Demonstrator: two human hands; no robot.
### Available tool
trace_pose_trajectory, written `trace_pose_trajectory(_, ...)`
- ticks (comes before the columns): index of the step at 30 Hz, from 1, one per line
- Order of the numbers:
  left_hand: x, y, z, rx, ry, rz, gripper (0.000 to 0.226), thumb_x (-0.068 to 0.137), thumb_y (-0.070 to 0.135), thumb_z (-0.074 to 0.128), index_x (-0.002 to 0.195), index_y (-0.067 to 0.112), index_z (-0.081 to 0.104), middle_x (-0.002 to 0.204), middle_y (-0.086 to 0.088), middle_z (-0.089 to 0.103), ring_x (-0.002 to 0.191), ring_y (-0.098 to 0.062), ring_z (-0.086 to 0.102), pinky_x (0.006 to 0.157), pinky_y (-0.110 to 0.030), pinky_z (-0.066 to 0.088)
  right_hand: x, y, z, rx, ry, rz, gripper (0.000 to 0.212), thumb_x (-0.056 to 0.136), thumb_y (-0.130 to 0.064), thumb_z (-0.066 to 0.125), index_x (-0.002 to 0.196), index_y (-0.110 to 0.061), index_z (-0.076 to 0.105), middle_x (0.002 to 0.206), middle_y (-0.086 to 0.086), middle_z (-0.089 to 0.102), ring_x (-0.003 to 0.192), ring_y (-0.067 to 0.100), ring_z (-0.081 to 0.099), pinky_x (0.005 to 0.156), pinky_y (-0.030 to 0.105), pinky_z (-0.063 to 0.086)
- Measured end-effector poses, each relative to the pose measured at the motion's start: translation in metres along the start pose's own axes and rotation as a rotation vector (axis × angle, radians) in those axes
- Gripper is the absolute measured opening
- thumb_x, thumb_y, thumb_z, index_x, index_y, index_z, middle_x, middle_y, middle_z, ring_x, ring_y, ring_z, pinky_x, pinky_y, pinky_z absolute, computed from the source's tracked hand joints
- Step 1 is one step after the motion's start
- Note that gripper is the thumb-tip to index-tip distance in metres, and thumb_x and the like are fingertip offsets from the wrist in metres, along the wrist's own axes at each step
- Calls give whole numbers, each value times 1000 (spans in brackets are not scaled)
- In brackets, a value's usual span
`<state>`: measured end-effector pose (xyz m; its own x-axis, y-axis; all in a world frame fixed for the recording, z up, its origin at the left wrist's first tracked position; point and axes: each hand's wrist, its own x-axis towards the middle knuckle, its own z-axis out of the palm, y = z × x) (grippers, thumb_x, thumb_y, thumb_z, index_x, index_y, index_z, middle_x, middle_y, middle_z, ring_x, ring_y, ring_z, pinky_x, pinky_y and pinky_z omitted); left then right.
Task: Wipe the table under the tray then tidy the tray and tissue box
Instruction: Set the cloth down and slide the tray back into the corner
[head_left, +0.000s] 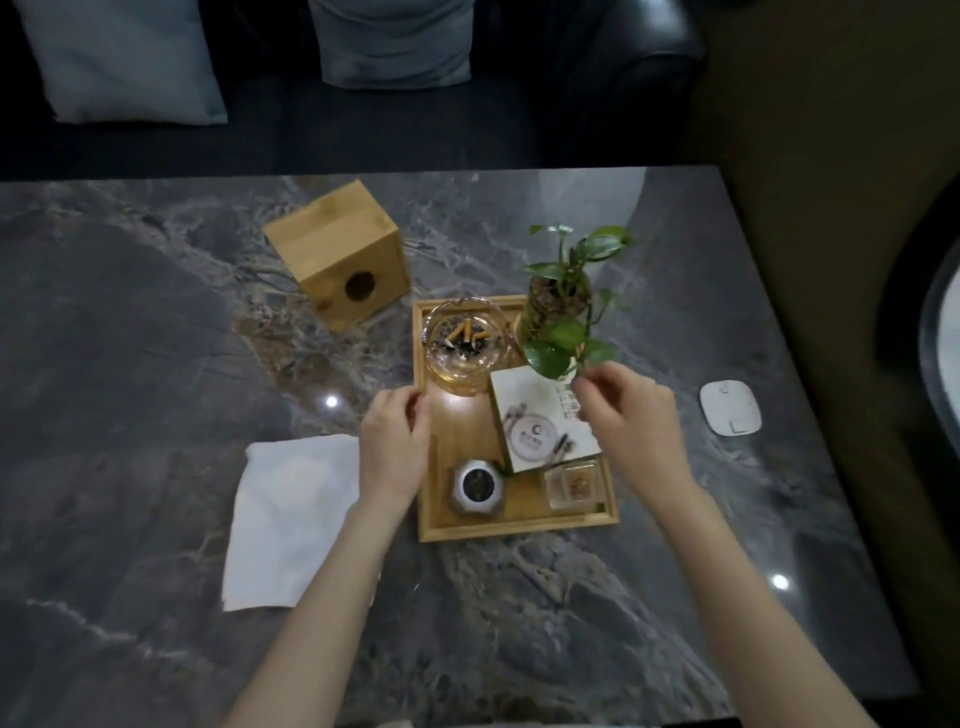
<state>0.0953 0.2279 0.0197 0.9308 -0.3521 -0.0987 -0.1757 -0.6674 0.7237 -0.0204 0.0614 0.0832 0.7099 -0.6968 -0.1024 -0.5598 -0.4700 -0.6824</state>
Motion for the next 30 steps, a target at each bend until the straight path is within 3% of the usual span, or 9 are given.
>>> trace_pose_trajectory(4, 4, -3, 23, 88, -47, -109, 31, 93, 19, 46, 117, 0, 53, 115, -21, 52, 103, -32, 51, 86, -35, 38, 20, 58, -2, -83, 24, 195, 19, 85, -17, 51, 74, -5, 61, 76, 16, 69, 77, 34, 61, 66, 40, 44)
trace_pose_trajectory(10, 10, -13, 39, 140, -60, -184, 33, 92, 22, 47, 114, -2, 53, 114, -22, 49, 103, -33, 50, 89, -41, 39, 33, 89, 28, -75, -133, 269, 24, 90, -24, 49, 106, -9, 60, 108, 17, 69, 102, 33, 61, 81, 41, 48)
trace_pose_trajectory(12, 9, -17, 41, 157, -69, -169, 30, 92, 21, 46, 111, -1, 54, 111, -21, 50, 99, -31, 50, 86, -40, 39, 36, 87, 33, -66, -165, 260, 28, 92, -26, 47, 112, -10, 57, 113, 17, 67, 103, 34, 60, 79, 41, 47)
trace_pose_trajectory(15, 8, -21, 41, 176, -65, -115, 28, 94, 21, 42, 107, 0, 55, 107, -19, 52, 87, -21, 46, 78, -32, 36, 39, 85, 36, -87, -199, 231, 26, 92, -28, 46, 108, -11, 55, 109, 17, 66, 98, 35, 59, 72, 39, 45)
trace_pose_trajectory(20, 12, -26, 39, 327, -85, -30, 32, 95, 29, 39, 106, 3, 52, 103, -19, 60, 89, -36, 58, 72, -42, 44, 41, 87, 36, -186, -256, 164, 31, 93, -31, 45, 116, -10, 48, 106, 20, 66, 96, 38, 59, 66, 38, 42)
trace_pose_trajectory(24, 10, -26, 39, 488, -83, 11, 38, 94, 37, 35, 110, 4, 47, 89, -22, 67, 75, -41, 64, 62, -43, 48, 40, 90, 42, -257, -238, 75, 32, 92, -28, 46, 116, -7, 44, 102, 22, 66, 93, 39, 61, 63, 37, 39)
trace_pose_trajectory(30, 15, -22, 40, 542, -107, 15, 36, 95, 34, 33, 107, 2, 43, 84, -25, 68, 74, -43, 64, 59, -40, 40, 41, 92, 51, -372, -200, 37, 36, 96, -30, 38, 121, -5, 39, 94, 24, 69, 84, 43, 63, 64, 41, 42)
